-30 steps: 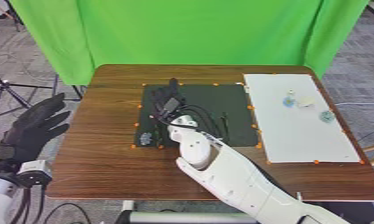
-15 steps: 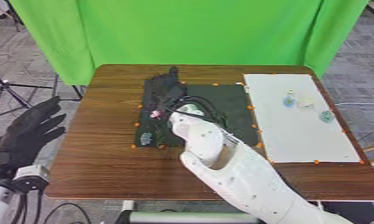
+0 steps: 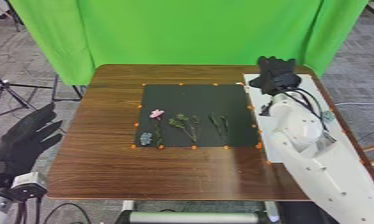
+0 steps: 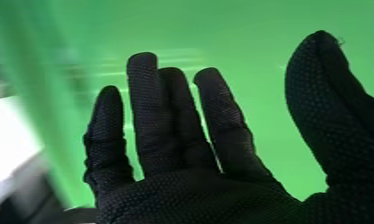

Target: Arrange flowers

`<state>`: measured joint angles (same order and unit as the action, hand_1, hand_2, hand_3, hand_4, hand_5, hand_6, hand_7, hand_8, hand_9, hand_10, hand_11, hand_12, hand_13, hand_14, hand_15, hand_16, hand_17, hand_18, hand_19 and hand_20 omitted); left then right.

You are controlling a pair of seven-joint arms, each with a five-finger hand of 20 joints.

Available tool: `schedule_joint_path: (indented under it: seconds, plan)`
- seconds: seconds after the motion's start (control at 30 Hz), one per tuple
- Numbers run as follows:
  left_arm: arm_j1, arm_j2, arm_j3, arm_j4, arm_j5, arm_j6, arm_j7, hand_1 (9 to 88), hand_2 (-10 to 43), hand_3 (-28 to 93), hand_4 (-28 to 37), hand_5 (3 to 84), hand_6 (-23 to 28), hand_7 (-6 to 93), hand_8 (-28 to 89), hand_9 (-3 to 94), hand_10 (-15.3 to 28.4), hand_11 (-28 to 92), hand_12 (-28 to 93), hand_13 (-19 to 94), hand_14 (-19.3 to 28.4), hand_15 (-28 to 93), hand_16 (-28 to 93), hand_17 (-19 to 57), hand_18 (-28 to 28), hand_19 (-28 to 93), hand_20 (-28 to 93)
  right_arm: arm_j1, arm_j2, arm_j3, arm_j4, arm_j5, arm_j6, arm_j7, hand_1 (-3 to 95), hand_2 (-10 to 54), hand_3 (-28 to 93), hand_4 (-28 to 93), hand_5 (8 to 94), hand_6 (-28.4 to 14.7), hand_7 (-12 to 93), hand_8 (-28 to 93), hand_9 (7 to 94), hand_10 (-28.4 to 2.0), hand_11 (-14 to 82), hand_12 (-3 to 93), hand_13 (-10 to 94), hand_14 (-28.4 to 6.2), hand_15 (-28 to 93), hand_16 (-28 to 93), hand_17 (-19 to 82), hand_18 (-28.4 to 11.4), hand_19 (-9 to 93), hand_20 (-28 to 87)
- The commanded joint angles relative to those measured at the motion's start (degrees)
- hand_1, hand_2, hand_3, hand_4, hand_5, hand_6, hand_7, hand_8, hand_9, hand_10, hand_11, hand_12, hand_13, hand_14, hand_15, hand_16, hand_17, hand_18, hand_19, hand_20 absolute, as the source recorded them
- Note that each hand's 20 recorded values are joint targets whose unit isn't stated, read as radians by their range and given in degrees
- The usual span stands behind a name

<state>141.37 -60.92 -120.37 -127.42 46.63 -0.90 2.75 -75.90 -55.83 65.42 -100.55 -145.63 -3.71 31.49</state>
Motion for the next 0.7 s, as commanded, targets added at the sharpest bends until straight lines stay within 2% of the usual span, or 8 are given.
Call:
schedule_joint_path:
  seconds: [0.03, 0.13, 0.27, 0.43, 0.47, 0.7]
  plan:
    - [0.05, -0.11, -0.06, -0.15, 0.26, -0.01, 0.13, 20.3, -0.6, 70, -28.3, 21.0, 0.8, 21.1, -10, 16.9, 8.8, 11, 20, 14, 10.9, 15, 8, -11.0, 18.3, 37, 9, -5.73, 6.6, 8.54, 5.78, 1.33, -4.92, 8.05, 24.8, -9.5, 86, -28, 31.6, -7.8, 26, -11, 32.7, -16.7, 22.6, 26.4, 33, -13.4, 35, 19, 6, -20.2, 61, 41]
    - [-0.36, 0.27, 0.22, 0.15, 0.15, -0.21, -0.3, 20.3, -0.6, 70, -28.3, 21.0, 0.8, 21.1, -10, 16.9, 8.8, 11, 20, 14, 10.8, 15, 8, -11.0, 18.3, 37, 10, -7.91, 6.92, 11.23, 6.42, 2.6, -5.83, 9.62, 24.6, -9.5, 85, -28, 30.7, -8.1, 25, -10, 31.7, -16.9, 21.5, 26.3, 32, -13.5, 33, 20, 6, -20.3, 59, 39]
    - [-0.27, 0.43, 0.15, 0.16, 0.06, -0.18, -0.33, 20.3, -0.6, 70, -28.3, 20.9, 0.8, 21.0, -10, 16.9, 8.8, 11, 20, 14, 10.9, 15, 8, -11.0, 18.3, 37, 10, -10.28, 7.3, 13.25, 7.23, 3.51, -5.5, 7.65, 24.7, -9.5, 85, -28, 28.5, -8.5, 22, -10, 29.7, -16.4, 17.7, 25.6, 30, -13.5, 29, 22, 5, -20.0, 57, 36]
    - [-0.47, 0.49, 0.05, 0.26, -0.25, -0.6, -0.57, 20.4, -0.6, 70, -28.3, 21.0, 0.9, 21.0, -10, 16.9, 8.8, 11, 20, 14, 10.9, 14, 8, -11.1, 18.3, 37, 10, -10.75, 7.41, 12.93, 8.37, 3.95, -6.41, 9.24, 24.9, -9.5, 85, -28, 29.6, -7.7, 23, -10, 33.5, -15.3, 18.2, 25.2, 39, -12.4, 29, 22, 6, -19.9, 57, 36]
    - [-0.5, 0.47, -0.02, 0.23, 0.0, -0.69, -0.62, 20.4, -0.5, 70, -28.3, 21.0, 0.8, 21.0, -10, 16.9, 8.8, 11, 20, 14, 10.9, 14, 8, -11.1, 18.3, 37, 10, -10.76, 7.37, 12.89, 8.6, 4.28, -6.32, 9.6, 24.9, -9.5, 85, -28, 29.7, -7.6, 23, -10, 34.2, -15.2, 18.0, 24.6, 40, -12.3, 29, 21, 6, -19.9, 57, 36]
    - [-0.59, 0.96, 0.13, 0.35, -0.07, -0.48, -0.52, 20.6, -0.4, 70, -28.3, 21.0, 0.9, 21.0, -10, 16.9, 8.8, 11, 20, 14, 10.9, 15, 8, -11.1, 18.3, 37, 10, -10.07, 7.64, 11.57, 12.06, 4.84, -7.21, 11.28, 28.0, -9.5, 86, -28, 35.4, -5.8, 27, -12, 42.3, -13.9, 19.8, 22.0, 52, -10.2, 32, 20, 11, -19.5, 61, 36]
